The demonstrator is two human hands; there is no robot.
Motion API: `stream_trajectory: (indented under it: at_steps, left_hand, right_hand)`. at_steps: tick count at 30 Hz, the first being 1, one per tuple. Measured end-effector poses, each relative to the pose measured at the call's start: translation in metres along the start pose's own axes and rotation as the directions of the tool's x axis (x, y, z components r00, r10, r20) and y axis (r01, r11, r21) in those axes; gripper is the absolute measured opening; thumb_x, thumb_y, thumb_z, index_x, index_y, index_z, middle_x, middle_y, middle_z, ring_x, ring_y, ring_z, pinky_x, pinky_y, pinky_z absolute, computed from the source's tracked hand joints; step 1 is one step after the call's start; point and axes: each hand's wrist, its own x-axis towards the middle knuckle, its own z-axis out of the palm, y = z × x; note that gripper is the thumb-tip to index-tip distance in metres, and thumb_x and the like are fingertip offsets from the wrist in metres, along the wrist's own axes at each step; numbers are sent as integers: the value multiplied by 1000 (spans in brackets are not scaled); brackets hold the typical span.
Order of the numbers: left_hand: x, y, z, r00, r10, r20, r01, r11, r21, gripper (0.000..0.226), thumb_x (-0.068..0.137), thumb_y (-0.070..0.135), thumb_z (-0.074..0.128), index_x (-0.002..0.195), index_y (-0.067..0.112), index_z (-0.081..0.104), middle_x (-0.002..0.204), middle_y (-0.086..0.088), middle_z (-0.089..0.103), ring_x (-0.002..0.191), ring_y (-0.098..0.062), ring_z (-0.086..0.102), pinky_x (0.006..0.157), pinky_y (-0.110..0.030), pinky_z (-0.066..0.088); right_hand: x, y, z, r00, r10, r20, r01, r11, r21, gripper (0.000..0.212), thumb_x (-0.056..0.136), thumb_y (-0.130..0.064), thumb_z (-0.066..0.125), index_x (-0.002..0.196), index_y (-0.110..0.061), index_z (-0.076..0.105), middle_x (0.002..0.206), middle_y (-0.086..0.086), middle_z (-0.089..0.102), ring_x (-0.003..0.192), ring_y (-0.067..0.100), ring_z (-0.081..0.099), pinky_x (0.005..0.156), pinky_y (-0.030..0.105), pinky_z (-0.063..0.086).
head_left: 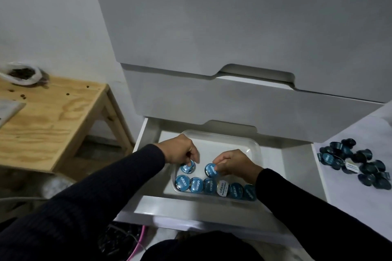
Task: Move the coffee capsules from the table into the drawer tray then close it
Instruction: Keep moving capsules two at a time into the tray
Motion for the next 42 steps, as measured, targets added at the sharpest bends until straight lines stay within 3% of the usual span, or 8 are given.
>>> stream_trajectory:
  at_steps: [6, 21, 27, 30, 32, 34, 38, 42]
  left_hand:
    - [-4, -2, -8, 1000, 7, -15, -6, 998, 68, 21, 79, 2, 66, 97, 12, 73, 93, -5, 74, 86, -13, 67, 76, -12, 42]
    - [-7, 2, -5, 1000, 13, 4, -13, 986, 169, 20, 80, 3, 63, 92, 15, 73, 87, -3, 75, 80, -12, 69, 81, -23, 53]
    - [-13, 4, -4, 999, -18, -32, 24, 979, 204, 20, 81, 9, 65, 99, 17, 71, 98, -4, 71, 87, -16, 66, 82, -24, 51]
    - [-19, 9, -5, 994, -33, -103, 56, 973, 224, 19, 86, 19, 58, 101, 18, 70, 99, -4, 71, 91, -19, 64, 82, -28, 51]
    - [-24, 15, -3, 977, -80, -195, 125, 965, 231, 22, 90, 24, 52, 105, 19, 67, 104, -7, 69, 95, -24, 63, 82, -32, 51]
    - [-30, 25, -1, 938, -142, -315, 217, 952, 218, 26, 93, 23, 45, 112, 17, 62, 110, -9, 66, 98, -26, 62, 84, -34, 50]
    - [-42, 55, 12, 817, -199, -541, 289, 954, 85, 38, 97, 26, 37, 131, 13, 45, 127, -6, 57, 114, -21, 55, 92, -29, 45]
    - [-44, 79, 33, 716, -224, -661, 306, 952, 9, 46, 98, 29, 37, 139, 9, 36, 139, -7, 45, 130, -17, 41, 106, -23, 36]
  right_hand:
    - [7, -12, 12, 1000, 1, 31, -1, 1000, -3, 9, 71, 3, 72, 71, -6, 70, 63, 9, 65, 50, 10, 61, 54, 18, 55]
    - [14, -15, 23, 996, 4, 88, -5, 1000, 17, 11, 73, 3, 71, 70, -7, 69, 69, 15, 67, 53, 12, 66, 55, 19, 56]
    - [5, -21, 22, 997, 0, 82, 0, 1000, 2, 11, 76, -5, 71, 87, -1, 68, 73, 12, 67, 60, 12, 65, 55, 15, 53]
    - [-2, -24, 21, 997, -67, 31, 70, 992, -107, 12, 80, -14, 69, 89, -5, 69, 73, 3, 65, 63, 8, 59, 58, 14, 50]
    - [-7, -27, 21, 988, -155, -8, 148, 955, -257, 11, 83, -22, 65, 73, -19, 68, 72, -8, 59, 65, 3, 52, 62, 15, 43]
    - [-10, -29, 22, 970, -234, -59, 197, 910, -365, 17, 87, -28, 57, 72, -24, 63, 79, -7, 61, 72, 4, 51, 72, 21, 41]
    - [-21, -28, 24, 887, -428, -174, 223, 726, -651, 41, 95, -31, 40, 129, -11, 48, 133, 7, 50, 124, 20, 44, 102, 27, 33]
    - [-46, -24, 27, 654, -696, -296, 240, 562, -791, 38, 83, -30, 41, 102, -8, 66, 98, 5, 68, 95, 20, 66, 85, 22, 47]
